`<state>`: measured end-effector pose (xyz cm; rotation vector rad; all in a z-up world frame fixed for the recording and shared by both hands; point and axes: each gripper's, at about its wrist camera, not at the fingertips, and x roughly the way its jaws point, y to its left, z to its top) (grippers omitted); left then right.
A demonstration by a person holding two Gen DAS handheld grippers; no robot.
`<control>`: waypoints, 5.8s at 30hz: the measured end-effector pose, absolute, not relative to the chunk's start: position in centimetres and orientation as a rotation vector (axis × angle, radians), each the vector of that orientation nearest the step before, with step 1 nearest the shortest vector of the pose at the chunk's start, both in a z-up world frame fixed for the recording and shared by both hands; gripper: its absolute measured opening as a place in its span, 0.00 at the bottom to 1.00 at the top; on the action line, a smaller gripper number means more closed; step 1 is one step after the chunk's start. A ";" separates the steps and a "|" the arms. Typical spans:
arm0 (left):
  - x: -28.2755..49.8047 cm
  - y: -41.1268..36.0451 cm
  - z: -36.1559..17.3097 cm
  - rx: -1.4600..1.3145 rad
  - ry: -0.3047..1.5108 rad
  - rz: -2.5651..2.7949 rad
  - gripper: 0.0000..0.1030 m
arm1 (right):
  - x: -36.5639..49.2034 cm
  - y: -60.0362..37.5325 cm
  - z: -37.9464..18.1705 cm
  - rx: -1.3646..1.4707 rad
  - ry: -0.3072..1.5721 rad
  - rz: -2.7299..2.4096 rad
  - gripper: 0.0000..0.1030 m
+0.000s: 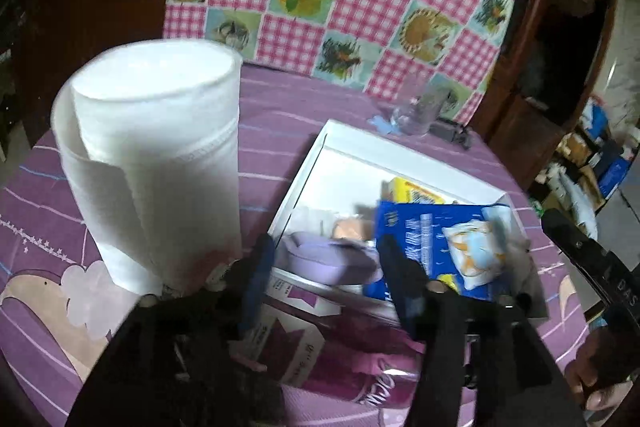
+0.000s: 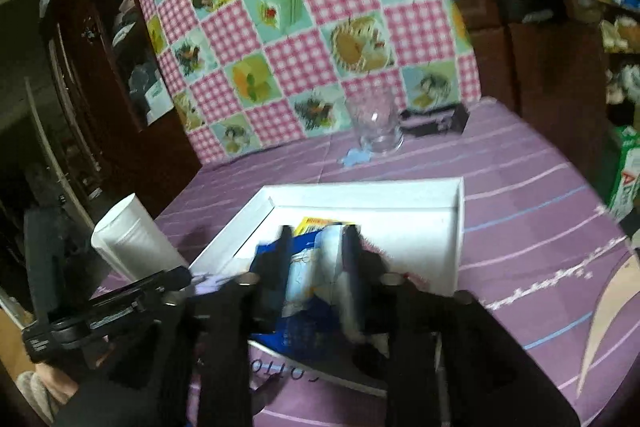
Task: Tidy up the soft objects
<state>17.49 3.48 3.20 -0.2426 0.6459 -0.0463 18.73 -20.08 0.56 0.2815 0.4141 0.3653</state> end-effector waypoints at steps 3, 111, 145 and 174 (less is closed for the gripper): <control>16.6 3.4 3.8 -0.231 0.603 -0.053 0.66 | 17.6 -20.9 1.1 0.286 0.356 0.318 0.56; 8.3 6.1 -0.5 -0.147 0.756 0.139 0.36 | 9.4 -10.9 -3.1 -0.126 0.643 0.816 0.57; 0.9 8.1 2.9 -0.164 0.574 0.171 0.26 | 9.3 -11.4 -2.5 -0.081 0.601 0.796 0.57; -0.7 12.0 0.0 -0.307 0.591 0.206 0.26 | 9.0 -10.1 -3.3 -0.138 0.622 0.796 0.57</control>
